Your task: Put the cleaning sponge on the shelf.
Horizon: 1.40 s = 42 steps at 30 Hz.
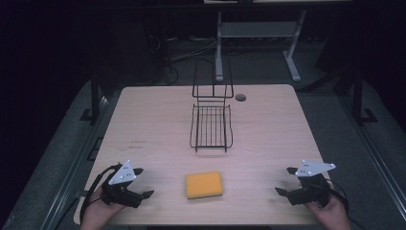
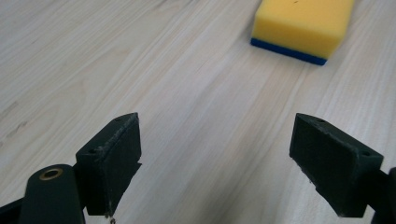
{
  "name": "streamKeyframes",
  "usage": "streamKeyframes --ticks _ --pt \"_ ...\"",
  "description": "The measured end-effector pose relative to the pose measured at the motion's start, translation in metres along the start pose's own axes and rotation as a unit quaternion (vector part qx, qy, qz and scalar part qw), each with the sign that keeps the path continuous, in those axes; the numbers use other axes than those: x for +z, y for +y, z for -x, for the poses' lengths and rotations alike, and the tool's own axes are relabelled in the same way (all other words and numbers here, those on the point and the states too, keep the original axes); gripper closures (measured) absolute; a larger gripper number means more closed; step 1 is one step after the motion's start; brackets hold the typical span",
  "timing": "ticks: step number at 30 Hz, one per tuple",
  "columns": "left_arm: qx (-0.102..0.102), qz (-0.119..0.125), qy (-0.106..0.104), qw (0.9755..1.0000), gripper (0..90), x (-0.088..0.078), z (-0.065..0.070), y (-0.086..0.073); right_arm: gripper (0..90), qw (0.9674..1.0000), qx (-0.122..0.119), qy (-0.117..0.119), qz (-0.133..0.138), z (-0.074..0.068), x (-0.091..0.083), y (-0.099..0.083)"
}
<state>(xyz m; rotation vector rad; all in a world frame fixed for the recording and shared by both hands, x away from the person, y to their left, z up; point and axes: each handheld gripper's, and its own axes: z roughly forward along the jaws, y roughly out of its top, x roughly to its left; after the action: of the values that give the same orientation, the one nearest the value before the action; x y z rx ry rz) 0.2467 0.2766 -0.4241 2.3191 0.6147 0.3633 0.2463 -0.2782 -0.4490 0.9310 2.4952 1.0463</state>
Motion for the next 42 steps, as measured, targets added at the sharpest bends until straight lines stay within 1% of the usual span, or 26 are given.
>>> streamKeyframes --ticks 1,2,3,4,9,11,15,16,18,19,21,22,24,28,29,33,37,42 --pt "0.000 0.000 -0.005 1.0000 16.1 0.000 0.000 0.002 15.5 1.0000 0.000 0.000 0.000 0.000 0.000 0.000" --pt "0.007 -0.003 -0.011 0.9999 16.1 0.002 0.001 0.005 15.5 1.0000 0.000 0.001 0.001 0.001 0.000 0.000" --pt "0.007 -0.003 -0.011 0.9999 16.1 0.002 0.001 0.005 15.5 1.0000 0.000 0.001 0.001 0.001 0.000 0.000" --pt "0.010 -0.005 -0.014 0.9998 16.1 0.003 0.001 0.007 15.5 1.0000 0.003 0.001 0.000 0.001 -0.001 0.000" --pt "0.027 -0.016 -0.028 0.9991 16.1 0.007 0.005 0.017 15.5 1.0000 0.003 0.002 0.005 0.002 -0.003 -0.001" --pt "0.037 -0.022 -0.035 0.9985 16.1 0.008 0.008 0.021 15.5 1.0000 0.000 0.003 0.005 0.002 -0.003 0.000" --pt "0.052 -0.028 -0.042 0.9973 16.1 0.008 0.013 0.028 15.5 1.0000 -0.004 0.005 0.003 0.001 -0.002 0.001" --pt "0.056 -0.030 -0.044 0.9970 16.1 0.008 0.014 0.030 15.5 1.0000 -0.002 0.005 0.003 0.000 -0.002 0.001" --pt "0.061 -0.033 -0.047 0.9965 16.1 0.009 0.014 0.033 15.5 1.0000 0.000 0.006 0.002 0.000 -0.001 0.001" --pt "0.063 -0.035 -0.049 0.9962 16.0 0.009 0.014 0.035 15.5 1.0000 -0.004 0.006 0.001 0.000 -0.001 0.001" --pt "0.066 -0.033 -0.054 0.9958 16.0 0.010 0.014 0.038 15.6 1.0000 -0.001 0.007 0.001 0.000 -0.002 0.001" --pt "0.071 -0.037 -0.056 0.9952 16.0 0.010 0.015 0.041 15.5 1.0000 -0.003 0.005 0.004 0.000 -0.003 0.001" --pt "0.071 -0.036 -0.057 0.9952 16.0 0.011 0.016 0.042 15.5 1.0000 -0.006 0.006 0.005 0.001 -0.003 0.001" --pt "0.077 -0.040 -0.061 0.9944 16.0 0.014 0.018 0.047 15.5 0.9999 -0.006 0.006 0.006 0.001 -0.003 0.002" --pt "0.078 -0.041 -0.062 0.9942 16.0 0.015 0.018 0.049 15.5 1.0000 -0.002 0.006 0.006 0.001 -0.003 0.002" --pt "0.089 -0.049 -0.067 0.9926 16.0 0.018 0.020 0.056 15.5 0.9999 -0.002 0.008 0.008 0.000 -0.003 0.002" --pt "0.095 -0.053 -0.073 0.9914 16.0 0.022 0.022 0.063 15.5 0.9999 -0.004 0.011 0.006 -0.001 -0.002 0.002" --pt "0.105 -0.064 -0.082 0.9890 16.1 0.029 0.025 0.071 15.5 0.9999 -0.007 0.011 0.010 -0.001 -0.003 0.003"
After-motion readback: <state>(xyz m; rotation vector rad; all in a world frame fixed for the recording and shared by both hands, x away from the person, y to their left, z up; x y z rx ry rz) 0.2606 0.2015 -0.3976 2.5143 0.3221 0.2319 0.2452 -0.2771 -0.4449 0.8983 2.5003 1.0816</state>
